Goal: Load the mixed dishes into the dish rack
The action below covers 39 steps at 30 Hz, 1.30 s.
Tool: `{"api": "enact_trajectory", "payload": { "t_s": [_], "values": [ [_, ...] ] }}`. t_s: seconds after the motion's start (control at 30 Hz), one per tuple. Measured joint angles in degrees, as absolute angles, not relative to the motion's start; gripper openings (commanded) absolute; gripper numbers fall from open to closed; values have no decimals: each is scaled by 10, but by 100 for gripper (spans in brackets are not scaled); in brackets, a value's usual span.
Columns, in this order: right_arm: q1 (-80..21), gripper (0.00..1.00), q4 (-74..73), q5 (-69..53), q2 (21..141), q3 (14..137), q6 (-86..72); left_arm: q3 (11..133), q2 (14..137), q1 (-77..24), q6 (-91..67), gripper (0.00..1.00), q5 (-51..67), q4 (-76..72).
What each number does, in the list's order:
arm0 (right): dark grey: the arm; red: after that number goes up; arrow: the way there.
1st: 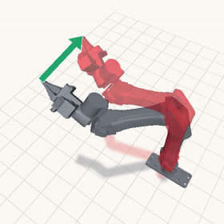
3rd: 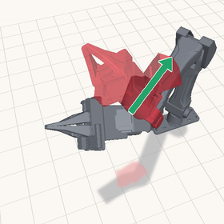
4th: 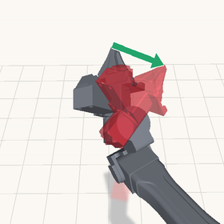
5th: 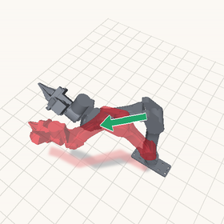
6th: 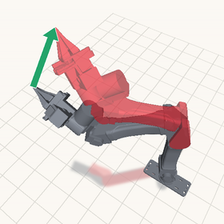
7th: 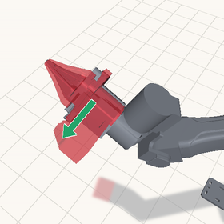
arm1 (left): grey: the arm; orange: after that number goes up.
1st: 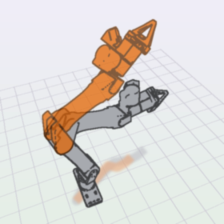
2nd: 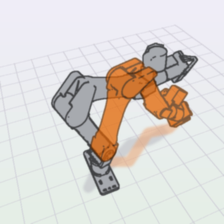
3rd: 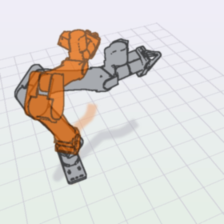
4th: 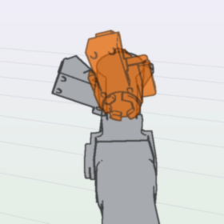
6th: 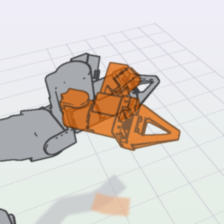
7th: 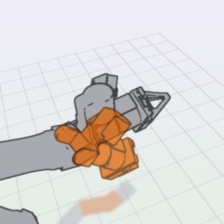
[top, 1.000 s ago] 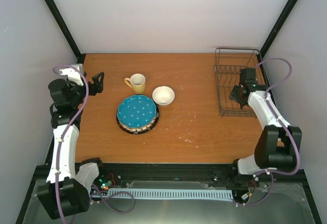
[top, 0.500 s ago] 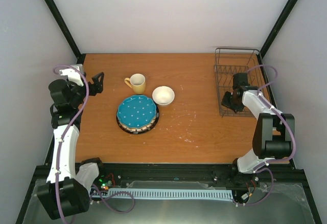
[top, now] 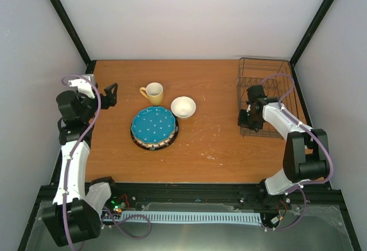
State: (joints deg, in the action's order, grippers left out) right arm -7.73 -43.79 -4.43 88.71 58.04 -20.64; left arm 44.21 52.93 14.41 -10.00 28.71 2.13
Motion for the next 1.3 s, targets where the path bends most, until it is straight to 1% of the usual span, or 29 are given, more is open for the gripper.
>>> {"api": "enact_trajectory", "payload": {
  "t_s": [0.4, 0.63, 0.77, 0.87, 1.03, 1.17, 1.3],
  "values": [
    [-132, 3, -493, -69, 814, 540, -208, 433, 513, 144, -102, 93, 288, 18],
    [-198, 3, -514, -99, 805, 487, -223, 432, 508, 144, -105, 93, 288, 17],
    [-213, 3, -535, -91, 793, 482, -238, 431, 503, 144, -106, 93, 288, 17],
    [-215, 3, -557, -51, 785, 500, -253, 431, 503, 144, -106, 93, 288, 17],
    [-215, 3, -562, 25, 790, 569, -267, 431, 503, 144, -106, 93, 287, 17],
    [-215, 3, -545, 59, 840, 623, -265, 431, 503, 144, -106, 93, 286, 17],
    [-214, 3, -513, 82, 928, 657, -254, 431, 503, 144, -105, 93, 283, 18]
  ]
}}
